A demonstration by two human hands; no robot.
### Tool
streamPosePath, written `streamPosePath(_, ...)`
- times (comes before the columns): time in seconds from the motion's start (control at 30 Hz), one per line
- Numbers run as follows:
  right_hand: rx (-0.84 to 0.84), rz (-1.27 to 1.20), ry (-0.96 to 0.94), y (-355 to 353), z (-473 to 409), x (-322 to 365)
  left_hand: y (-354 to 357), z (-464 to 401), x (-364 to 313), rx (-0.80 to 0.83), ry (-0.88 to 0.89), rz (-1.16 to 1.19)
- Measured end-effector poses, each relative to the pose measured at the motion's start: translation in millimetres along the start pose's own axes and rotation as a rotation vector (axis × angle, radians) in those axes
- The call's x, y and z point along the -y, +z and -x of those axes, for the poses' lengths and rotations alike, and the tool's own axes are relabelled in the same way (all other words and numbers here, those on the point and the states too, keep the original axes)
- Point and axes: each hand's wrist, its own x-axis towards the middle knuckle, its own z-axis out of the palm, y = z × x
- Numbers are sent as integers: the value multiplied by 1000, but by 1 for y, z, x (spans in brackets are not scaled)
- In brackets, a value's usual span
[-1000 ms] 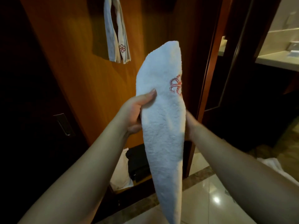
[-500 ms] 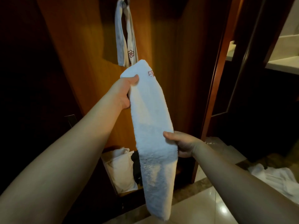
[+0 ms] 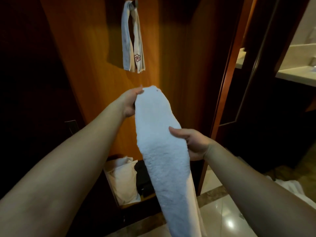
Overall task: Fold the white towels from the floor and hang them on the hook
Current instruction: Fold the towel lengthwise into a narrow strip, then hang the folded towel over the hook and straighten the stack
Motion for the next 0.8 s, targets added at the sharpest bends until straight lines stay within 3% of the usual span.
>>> streamPosePath(0.13,-135,-35,-209,3,0,21,-1,1,23,86,-84,-15)
streamPosePath(0.4,-350,-122,-565,17,-11,77,4,24,26,162,70,15)
streamPosePath(0.6,-318,-23,-621,39,-25,107,5,54,10,-16,424,-9)
streamPosePath(0.8,-453,255,-622,66,-44,135,23,93,20,-395,812,-81)
